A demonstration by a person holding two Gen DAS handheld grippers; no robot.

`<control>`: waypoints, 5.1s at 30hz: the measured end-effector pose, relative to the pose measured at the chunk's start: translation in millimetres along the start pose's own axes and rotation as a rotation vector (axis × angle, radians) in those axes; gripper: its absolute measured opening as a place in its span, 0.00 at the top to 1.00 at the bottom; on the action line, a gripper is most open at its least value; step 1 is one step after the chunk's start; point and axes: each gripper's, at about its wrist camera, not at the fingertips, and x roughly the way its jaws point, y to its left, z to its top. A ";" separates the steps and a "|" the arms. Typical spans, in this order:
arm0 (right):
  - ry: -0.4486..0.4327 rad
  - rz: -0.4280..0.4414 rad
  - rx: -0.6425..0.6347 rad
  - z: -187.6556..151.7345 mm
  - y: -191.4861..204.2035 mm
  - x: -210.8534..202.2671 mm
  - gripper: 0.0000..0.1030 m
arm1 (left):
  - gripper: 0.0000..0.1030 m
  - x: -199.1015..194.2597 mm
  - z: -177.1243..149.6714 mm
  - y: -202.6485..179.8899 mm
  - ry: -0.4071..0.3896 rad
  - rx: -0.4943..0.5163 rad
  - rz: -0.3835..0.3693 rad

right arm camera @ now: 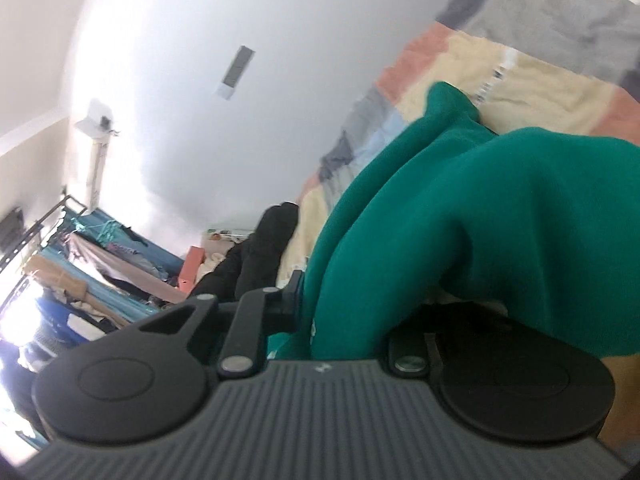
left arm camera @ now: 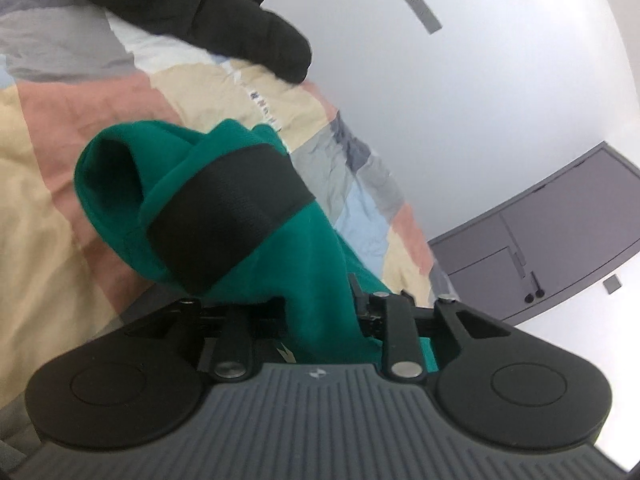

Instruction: Fold large clothes

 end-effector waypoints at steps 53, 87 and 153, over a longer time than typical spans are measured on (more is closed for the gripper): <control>0.012 -0.158 -0.400 109.7 -18.2 230.8 0.32 | 0.37 269.8 96.0 -21.7 -0.019 0.409 0.023; -0.084 -0.542 -0.259 120.0 -40.3 132.0 0.12 | 0.19 163.9 69.1 24.4 0.073 0.083 0.119; 0.003 -0.172 0.210 72.7 -70.2 144.8 0.12 | 0.79 172.8 99.6 -8.5 -0.194 0.122 -0.067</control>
